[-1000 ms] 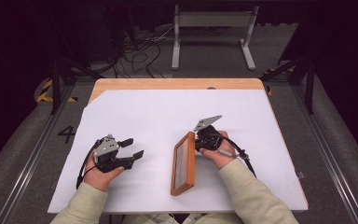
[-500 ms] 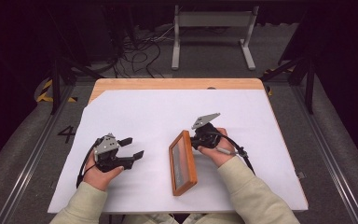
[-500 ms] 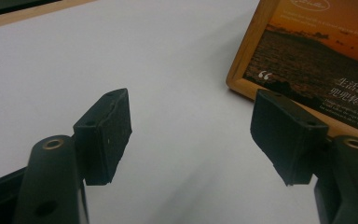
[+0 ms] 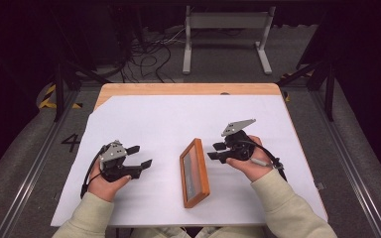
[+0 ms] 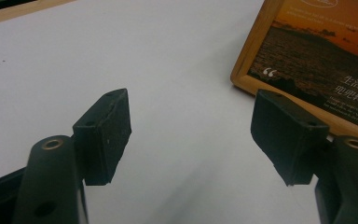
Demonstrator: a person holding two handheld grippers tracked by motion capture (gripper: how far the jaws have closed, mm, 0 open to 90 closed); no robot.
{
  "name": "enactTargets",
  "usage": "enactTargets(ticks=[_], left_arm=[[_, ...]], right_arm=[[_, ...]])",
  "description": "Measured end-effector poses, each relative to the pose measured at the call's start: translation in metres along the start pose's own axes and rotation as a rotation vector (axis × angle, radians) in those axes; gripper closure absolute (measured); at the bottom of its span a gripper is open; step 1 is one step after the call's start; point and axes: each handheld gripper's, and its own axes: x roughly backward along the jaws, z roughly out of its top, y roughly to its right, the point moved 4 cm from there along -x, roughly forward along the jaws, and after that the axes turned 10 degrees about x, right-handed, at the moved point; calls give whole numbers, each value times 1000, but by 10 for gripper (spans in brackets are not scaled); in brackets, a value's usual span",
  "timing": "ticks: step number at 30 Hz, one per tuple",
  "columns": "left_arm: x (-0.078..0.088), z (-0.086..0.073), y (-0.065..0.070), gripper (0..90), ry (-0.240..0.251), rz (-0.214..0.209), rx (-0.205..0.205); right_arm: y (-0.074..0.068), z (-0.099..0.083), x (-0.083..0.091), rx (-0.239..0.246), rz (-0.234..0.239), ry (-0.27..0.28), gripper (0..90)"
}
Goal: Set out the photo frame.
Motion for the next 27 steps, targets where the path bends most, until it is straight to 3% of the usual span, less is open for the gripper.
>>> enactTargets(ticks=[8, 14, 20, 27], left_arm=[[0, 0, 0, 286, 1, -3, 0], [-1, 0, 1, 288, -2, -8, 2], [-1, 0, 0, 290, 2, -3, -5], [-1, 0, 0, 291, -4, -6, -9]], right_arm=[[-19, 17, 21, -44, 12, -67, 348], [-32, 31, 31, -75, 45, -64, 254], [-46, 37, 24, -75, 72, -107, 198], [-50, 37, 6, -101, 103, -127, 172]])
